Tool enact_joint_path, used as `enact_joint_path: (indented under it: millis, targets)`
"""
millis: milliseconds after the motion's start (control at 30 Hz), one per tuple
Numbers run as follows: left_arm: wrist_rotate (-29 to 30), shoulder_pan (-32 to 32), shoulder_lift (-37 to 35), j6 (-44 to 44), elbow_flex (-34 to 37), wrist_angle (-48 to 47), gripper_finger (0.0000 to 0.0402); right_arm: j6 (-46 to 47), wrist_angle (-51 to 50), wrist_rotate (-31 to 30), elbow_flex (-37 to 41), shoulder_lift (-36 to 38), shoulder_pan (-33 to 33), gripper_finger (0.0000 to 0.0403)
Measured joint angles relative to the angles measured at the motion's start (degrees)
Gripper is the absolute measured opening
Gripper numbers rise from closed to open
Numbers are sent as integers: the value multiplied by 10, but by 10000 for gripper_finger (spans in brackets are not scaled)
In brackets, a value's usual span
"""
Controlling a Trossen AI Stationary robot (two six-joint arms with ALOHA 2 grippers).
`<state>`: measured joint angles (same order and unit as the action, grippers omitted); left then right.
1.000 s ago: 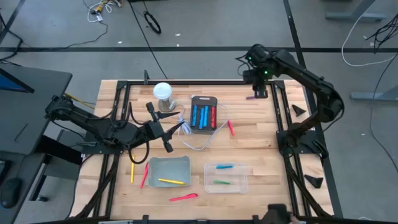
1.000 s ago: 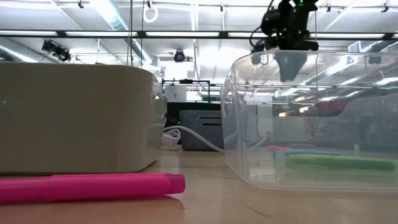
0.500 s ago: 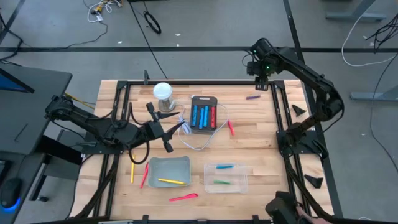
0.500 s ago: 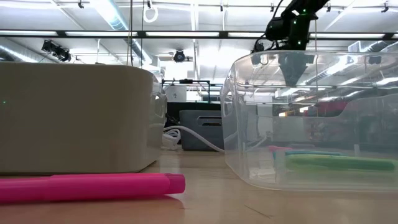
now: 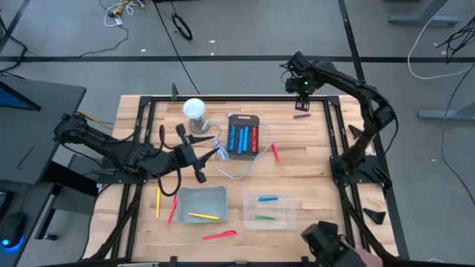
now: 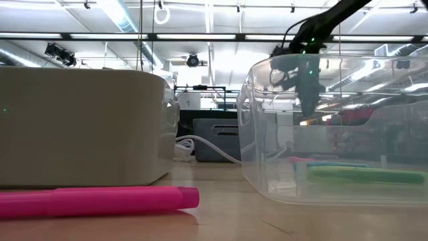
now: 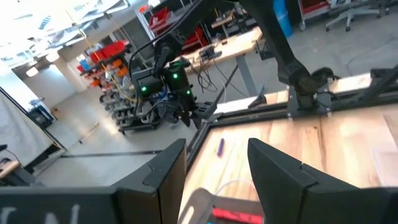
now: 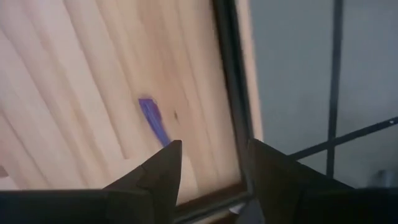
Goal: Pick & Place Markers
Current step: Put the purple pen into the transparent bin
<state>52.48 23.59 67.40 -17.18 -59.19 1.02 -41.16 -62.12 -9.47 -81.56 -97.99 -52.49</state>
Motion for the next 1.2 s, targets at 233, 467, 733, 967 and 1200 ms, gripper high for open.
enact_joint_path:
  millis: [233,467,733,967,1200]
  targets:
    - [0,0,0,16,0,-37,179,-15,-16,-13,0,-80,-6,185]
    - [0,0,0,16,0,-44,179,-21,-65,-54,0,-136,-10,185]
    - [0,0,0,16,0,-58,179,-43,-66,-66,36,-155,-10,185]
    - [0,0,0,16,0,-69,179,-99,-4,-136,104,-156,4,185]
    - [0,0,0,16,0,-73,179,-122,28,-146,112,-156,7,185]
